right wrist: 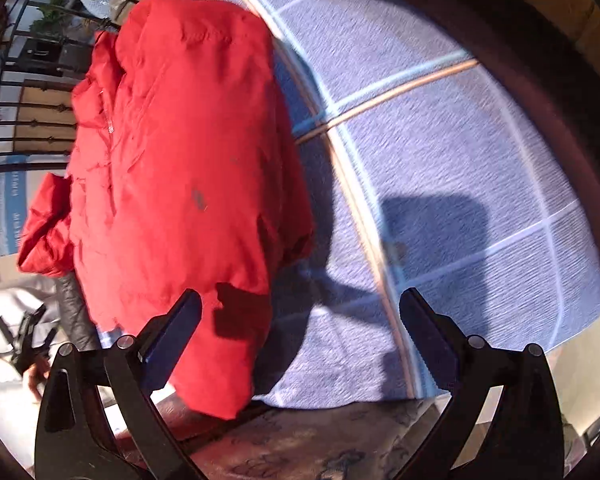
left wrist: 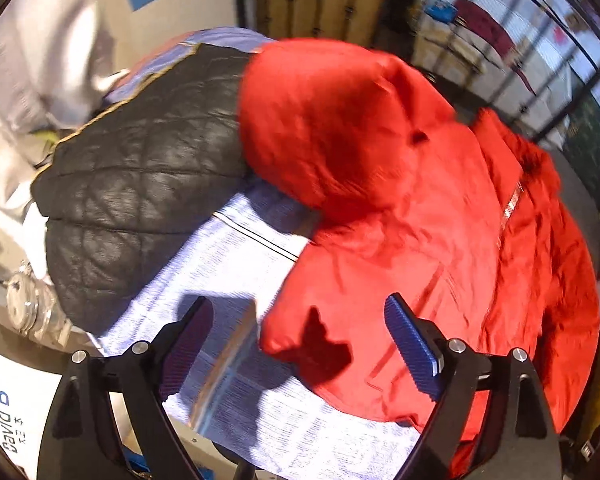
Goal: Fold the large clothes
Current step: 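Shake out the lifted jacket and lay it flat, zipper up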
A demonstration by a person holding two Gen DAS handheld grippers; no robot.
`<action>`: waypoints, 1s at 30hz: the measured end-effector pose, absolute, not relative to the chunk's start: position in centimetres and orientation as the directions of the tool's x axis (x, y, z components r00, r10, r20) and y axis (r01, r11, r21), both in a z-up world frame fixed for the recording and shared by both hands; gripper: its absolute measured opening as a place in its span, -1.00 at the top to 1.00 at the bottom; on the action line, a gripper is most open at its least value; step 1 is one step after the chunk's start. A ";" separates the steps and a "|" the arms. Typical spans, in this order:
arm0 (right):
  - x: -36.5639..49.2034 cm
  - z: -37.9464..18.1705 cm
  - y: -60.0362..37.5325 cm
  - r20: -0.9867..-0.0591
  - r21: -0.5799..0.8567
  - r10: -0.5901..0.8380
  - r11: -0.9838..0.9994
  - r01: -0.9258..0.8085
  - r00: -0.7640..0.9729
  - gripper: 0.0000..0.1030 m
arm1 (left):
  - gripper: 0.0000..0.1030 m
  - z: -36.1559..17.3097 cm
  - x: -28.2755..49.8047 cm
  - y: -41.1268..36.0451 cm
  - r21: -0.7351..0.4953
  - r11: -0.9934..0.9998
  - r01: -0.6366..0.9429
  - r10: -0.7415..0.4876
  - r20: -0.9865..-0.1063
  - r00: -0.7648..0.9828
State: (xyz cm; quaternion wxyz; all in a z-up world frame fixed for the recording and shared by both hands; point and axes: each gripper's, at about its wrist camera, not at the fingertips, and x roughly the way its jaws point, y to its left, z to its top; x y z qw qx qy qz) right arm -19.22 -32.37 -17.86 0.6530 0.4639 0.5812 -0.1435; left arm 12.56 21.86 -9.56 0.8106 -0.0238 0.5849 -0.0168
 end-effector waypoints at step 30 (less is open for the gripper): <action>-7.8 2.2 -31.4 -0.907 -0.034 -0.145 0.961 0.276 0.395 0.74 | -0.72 -9.6 3.8 7.3 0.000 0.883 0.470 -0.164 -0.937 0.307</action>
